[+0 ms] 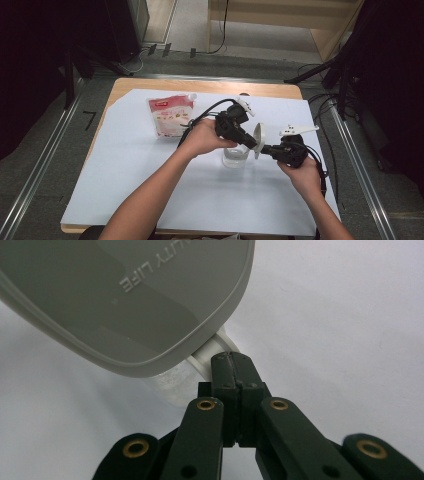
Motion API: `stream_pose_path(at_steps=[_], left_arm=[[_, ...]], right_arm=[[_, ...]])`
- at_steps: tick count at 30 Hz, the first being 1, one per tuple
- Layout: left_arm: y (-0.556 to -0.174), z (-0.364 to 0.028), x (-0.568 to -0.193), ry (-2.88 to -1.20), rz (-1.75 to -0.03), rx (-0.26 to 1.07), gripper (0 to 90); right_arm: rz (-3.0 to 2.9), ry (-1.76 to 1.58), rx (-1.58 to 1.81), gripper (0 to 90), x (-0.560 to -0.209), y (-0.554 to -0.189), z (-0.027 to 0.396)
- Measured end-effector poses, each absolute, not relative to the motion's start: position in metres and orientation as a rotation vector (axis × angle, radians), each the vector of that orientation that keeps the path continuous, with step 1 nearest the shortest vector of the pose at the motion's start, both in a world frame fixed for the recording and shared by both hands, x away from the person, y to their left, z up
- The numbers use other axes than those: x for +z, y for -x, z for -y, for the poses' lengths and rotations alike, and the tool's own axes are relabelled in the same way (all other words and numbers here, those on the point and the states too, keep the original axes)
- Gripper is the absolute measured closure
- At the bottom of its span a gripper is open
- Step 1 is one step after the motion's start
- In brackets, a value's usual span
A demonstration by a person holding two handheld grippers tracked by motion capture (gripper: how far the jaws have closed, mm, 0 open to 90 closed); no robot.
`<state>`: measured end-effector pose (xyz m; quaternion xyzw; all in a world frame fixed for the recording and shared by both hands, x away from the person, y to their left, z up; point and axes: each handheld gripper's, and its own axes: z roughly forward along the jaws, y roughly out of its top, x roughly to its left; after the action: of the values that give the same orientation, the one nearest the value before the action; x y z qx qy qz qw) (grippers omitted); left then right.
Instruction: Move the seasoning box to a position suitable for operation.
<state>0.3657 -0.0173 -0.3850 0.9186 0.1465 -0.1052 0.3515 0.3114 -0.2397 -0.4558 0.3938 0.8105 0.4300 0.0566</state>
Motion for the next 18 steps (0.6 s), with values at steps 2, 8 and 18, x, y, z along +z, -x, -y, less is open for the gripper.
stream_pose_path(at_steps=[2,8,18], left_arm=[[-0.366,0.014,-0.384,-2.374,-0.381,-0.271,71.1],[-0.365,0.004,-0.381,-2.352,-0.379,-0.245,61.3],[-0.36,-0.012,-0.382,-2.308,-0.393,-0.259,61.7]], right_arm=[[-2.452,-1.203,1.313,87.3,-0.455,-0.311,0.242],[-2.401,-1.225,1.355,82.4,-0.449,-0.31,0.253],[-2.403,-1.226,1.361,76.9,-0.444,-0.301,0.258]])
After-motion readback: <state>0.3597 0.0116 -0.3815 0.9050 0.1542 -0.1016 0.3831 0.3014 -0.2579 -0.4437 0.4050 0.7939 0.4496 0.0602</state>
